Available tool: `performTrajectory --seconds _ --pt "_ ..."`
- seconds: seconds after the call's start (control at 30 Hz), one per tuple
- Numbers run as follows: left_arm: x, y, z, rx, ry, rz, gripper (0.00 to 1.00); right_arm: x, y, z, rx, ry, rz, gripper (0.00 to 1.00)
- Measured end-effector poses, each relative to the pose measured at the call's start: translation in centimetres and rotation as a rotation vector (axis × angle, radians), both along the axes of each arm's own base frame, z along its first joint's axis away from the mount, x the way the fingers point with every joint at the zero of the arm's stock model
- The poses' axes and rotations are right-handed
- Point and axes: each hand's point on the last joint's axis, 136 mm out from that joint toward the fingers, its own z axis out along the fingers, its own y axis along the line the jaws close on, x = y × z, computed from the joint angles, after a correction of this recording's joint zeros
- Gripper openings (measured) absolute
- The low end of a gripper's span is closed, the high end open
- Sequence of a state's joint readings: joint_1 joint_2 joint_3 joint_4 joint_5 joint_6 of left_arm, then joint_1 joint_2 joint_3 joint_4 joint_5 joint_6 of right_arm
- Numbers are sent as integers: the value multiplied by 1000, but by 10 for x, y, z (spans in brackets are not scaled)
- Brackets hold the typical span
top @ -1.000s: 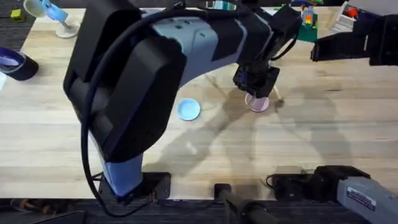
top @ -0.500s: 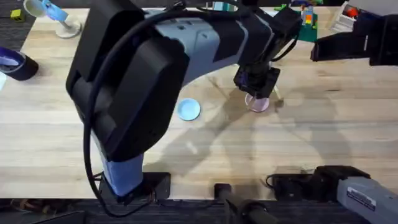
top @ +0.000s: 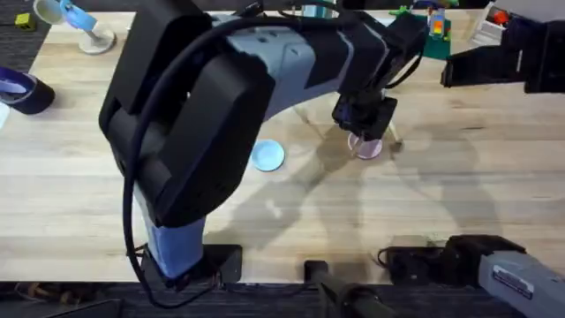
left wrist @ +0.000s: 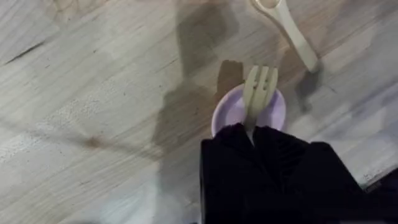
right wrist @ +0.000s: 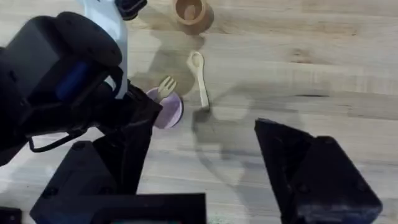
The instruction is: Pick up a utensil and set it on the pink plate, then put the other utensil in the container.
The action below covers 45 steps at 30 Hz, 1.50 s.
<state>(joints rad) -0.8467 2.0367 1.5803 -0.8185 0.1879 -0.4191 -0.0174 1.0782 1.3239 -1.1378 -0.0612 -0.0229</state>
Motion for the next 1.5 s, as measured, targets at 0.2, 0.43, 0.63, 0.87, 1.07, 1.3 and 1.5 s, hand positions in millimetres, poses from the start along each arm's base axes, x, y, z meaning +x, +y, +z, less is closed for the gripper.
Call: performTrajectory --seconds 0.2,0.43,0.63,0.87,1.07,1.3,1.5 --pt "0 0 0 0 0 0 65 0 0 0 0 0 0 995" --pt "0 0 0 0 1 3 942 0 0 0 0 0 0 995" --pt "0 0 0 0 2 3 996 0 0 0 0 0 0 995" --pt "-1 3 -1 11 12 6 994 0 0 0 0 0 0 995" --pt "2 17 -3 38 24 -9 993 0 0 0 0 0 0 995" --pt "23 36 40 -19 -75 -47 993 0 0 0 0 0 0 995" --pt "47 64 84 -122 -147 -88 993 0 0 0 0 0 0 995"
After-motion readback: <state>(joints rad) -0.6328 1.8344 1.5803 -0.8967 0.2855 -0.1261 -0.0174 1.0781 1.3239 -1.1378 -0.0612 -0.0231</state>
